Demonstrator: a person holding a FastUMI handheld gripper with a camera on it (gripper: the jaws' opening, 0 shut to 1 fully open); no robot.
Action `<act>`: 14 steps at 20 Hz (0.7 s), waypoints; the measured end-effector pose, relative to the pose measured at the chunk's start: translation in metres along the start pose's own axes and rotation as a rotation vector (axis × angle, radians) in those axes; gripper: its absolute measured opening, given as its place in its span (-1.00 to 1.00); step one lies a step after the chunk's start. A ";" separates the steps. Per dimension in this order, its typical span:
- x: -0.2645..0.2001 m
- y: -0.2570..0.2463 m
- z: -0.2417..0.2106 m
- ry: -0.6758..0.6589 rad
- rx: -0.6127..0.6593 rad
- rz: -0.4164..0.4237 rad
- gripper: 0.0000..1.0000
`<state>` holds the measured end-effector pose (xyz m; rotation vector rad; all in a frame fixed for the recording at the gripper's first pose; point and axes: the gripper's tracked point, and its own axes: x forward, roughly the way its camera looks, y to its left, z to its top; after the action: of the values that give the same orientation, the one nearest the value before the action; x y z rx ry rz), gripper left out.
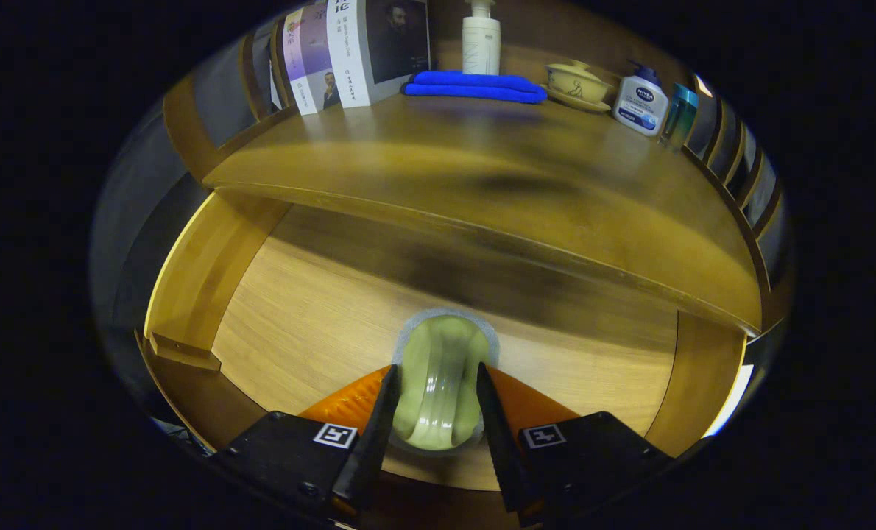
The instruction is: Pull open the drawer, take out the items inside it, and place them on the countertop above the cabinet.
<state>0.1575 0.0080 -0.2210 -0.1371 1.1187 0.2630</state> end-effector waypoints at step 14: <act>-0.045 -0.007 0.003 -0.137 0.053 0.075 -0.70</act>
<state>0.1431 -0.0047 -0.1793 -0.0296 0.9946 0.3046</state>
